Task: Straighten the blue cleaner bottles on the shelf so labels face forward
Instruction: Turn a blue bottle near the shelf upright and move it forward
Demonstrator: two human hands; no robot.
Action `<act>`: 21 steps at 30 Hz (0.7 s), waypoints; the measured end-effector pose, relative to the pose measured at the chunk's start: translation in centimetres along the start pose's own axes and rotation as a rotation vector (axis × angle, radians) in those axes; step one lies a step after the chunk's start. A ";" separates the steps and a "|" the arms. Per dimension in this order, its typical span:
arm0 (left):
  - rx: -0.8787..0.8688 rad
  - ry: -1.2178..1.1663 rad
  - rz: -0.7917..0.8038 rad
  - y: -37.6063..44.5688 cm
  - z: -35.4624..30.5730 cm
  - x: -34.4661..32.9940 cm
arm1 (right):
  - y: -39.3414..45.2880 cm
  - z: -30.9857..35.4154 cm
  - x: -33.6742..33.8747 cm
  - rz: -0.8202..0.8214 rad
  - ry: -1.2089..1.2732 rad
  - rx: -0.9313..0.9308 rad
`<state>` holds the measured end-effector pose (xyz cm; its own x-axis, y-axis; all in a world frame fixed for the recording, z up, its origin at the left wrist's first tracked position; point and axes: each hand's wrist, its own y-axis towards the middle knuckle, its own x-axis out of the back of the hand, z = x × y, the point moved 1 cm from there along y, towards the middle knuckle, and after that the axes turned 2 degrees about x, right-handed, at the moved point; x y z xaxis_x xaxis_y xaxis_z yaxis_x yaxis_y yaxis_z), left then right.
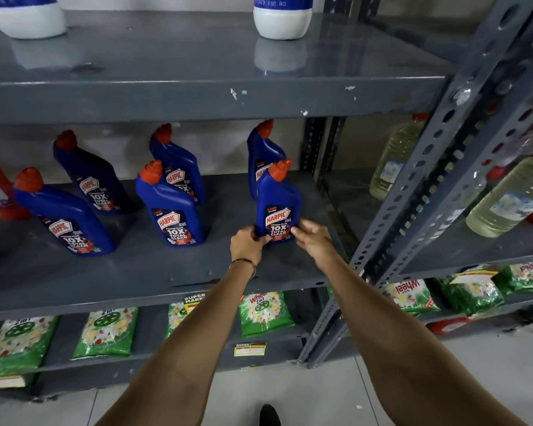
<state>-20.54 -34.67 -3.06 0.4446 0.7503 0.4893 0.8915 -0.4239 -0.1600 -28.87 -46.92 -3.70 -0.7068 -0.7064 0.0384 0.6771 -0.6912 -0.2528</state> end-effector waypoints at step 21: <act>-0.023 0.021 0.081 -5.8 1.8 1.0 | -6.6 -2.3 1.0 -0.057 -0.060 0.068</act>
<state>-25.05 -30.55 -3.14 0.5128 0.7024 0.4937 0.8504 -0.4945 -0.1798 -34.54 -42.74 -4.23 -0.7322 -0.6723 0.1088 0.6501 -0.7376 -0.1827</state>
